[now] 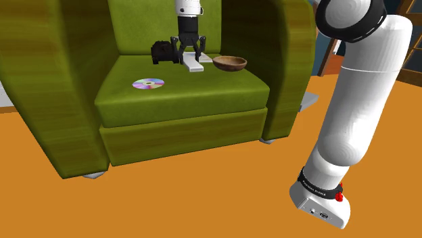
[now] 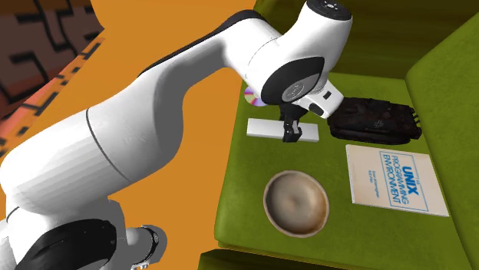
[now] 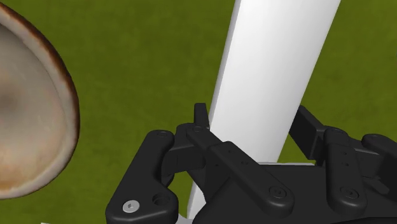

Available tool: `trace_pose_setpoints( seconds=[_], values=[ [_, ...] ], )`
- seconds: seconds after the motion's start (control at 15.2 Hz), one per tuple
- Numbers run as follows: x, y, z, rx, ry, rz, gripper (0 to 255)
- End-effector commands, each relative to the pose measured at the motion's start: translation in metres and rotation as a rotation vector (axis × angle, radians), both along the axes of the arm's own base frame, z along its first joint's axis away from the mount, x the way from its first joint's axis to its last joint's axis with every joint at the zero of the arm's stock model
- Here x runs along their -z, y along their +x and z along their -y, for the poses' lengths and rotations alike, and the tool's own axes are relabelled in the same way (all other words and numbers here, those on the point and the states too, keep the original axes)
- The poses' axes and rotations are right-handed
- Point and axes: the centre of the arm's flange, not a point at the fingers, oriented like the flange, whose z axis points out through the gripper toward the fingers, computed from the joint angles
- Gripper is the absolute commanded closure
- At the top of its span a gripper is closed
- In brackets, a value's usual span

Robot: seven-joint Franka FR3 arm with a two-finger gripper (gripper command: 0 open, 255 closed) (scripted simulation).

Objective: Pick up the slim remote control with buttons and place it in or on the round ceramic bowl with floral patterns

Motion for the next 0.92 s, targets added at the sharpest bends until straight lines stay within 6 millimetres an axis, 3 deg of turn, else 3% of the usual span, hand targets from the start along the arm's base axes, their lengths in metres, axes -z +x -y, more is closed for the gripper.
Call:
trace_pose_setpoints(
  seconds=[0.0,0.86],
  values=[
    [-0.011,-0.001,0.001,0.0,0.0,0.0,255],
    [-0.08,-0.001,0.001,0.0,0.0,0.0,255]
  ],
)
